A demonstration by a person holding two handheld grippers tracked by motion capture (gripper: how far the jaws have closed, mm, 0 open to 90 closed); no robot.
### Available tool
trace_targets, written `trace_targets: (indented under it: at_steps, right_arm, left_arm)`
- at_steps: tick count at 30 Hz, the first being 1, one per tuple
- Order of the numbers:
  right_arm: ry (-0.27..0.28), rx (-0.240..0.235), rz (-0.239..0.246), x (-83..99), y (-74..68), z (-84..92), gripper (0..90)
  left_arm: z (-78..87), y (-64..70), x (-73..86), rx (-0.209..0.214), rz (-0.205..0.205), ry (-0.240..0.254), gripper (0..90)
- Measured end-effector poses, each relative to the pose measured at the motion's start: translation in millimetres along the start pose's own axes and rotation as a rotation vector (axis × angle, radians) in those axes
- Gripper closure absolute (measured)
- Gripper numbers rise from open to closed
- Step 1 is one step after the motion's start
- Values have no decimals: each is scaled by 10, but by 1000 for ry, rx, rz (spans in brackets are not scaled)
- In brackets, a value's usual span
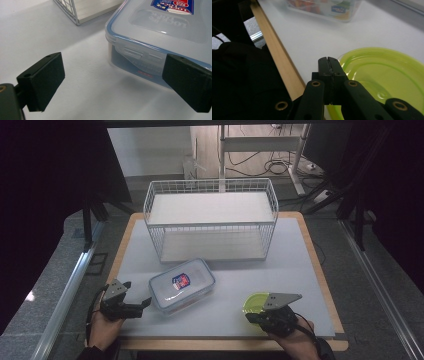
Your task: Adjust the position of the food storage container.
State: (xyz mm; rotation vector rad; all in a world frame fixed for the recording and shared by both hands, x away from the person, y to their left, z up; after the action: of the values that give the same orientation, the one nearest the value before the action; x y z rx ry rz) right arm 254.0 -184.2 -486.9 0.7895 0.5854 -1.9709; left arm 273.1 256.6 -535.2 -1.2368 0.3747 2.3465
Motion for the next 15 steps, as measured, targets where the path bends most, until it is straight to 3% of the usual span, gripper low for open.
trace_targets:
  at_steps: [4, 9, 15]
  right_arm:
    - [-39, -46, -1, 62, -63, -52, 900]
    - [-73, -42, 1, 107, -71, -95, 900]
    - [-62, -41, -32, 122, 11, -82, 900]
  left_arm:
    - [-5, 0, 2, -1, -1, -3, 43]
    - [-11, 2, 5, 0, -2, -8, 43]
    - [-17, 5, 8, 0, -2, -13, 43]
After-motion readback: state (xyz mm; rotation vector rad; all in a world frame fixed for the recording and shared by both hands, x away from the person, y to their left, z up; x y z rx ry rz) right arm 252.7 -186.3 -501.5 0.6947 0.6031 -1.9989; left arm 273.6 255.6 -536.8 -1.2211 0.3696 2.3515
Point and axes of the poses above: each handheld gripper's, and its own axes: z roughly backward along the jaws, x roughly out of its underside, y roughly to its right, the point moved 3 cm from there along -z, roughly forward along the jaws
